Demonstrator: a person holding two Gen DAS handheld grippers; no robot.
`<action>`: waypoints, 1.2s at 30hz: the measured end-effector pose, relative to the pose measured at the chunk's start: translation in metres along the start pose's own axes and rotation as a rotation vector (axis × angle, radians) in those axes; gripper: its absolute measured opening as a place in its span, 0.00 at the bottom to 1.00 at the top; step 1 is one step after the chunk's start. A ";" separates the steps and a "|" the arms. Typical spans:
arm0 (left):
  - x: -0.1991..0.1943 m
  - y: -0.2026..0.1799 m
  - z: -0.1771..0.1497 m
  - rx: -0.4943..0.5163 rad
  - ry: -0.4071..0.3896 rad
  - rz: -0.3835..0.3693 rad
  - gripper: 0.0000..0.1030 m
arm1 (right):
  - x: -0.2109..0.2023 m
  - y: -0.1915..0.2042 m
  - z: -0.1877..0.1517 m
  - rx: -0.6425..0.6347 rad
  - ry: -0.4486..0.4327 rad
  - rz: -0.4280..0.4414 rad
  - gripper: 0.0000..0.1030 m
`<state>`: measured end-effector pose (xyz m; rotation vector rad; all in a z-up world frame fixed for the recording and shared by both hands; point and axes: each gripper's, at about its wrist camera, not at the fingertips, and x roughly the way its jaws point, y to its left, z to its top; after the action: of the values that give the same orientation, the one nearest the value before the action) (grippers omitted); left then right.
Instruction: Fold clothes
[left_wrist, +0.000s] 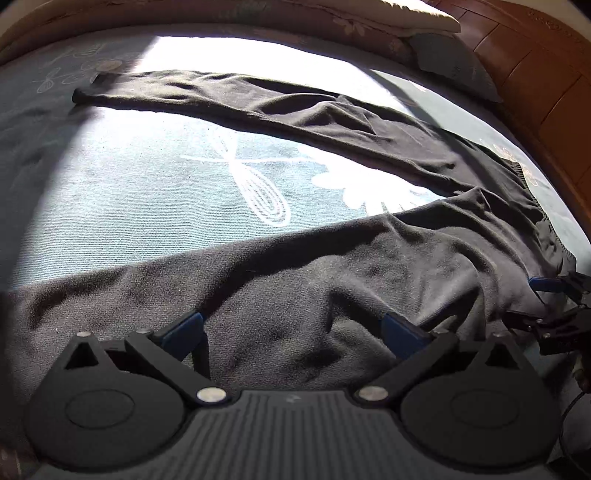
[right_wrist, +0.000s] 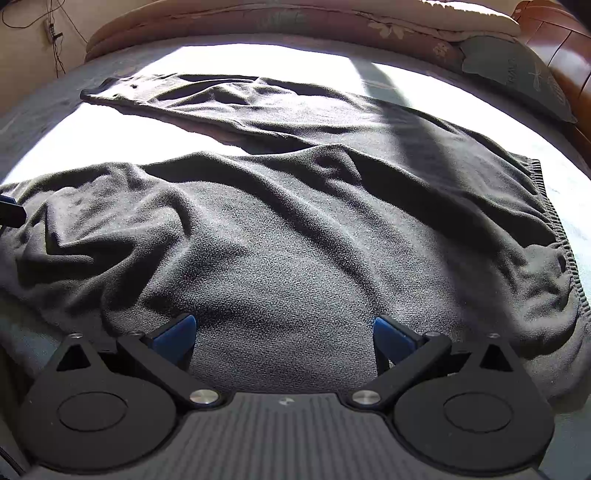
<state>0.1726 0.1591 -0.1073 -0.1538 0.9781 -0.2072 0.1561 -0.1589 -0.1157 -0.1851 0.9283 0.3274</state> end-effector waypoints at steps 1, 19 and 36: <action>-0.002 0.007 0.000 -0.017 -0.013 -0.002 0.99 | 0.000 0.000 0.000 0.000 0.000 0.000 1.00; -0.024 -0.024 -0.019 0.048 0.023 0.006 0.99 | -0.002 0.000 -0.004 -0.002 -0.030 0.000 1.00; -0.027 0.005 -0.040 -0.110 0.025 0.135 0.99 | -0.024 -0.117 -0.010 0.199 -0.094 -0.163 1.00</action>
<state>0.1249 0.1694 -0.1085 -0.1853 1.0213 -0.0322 0.1767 -0.2759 -0.1005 -0.0609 0.8410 0.0913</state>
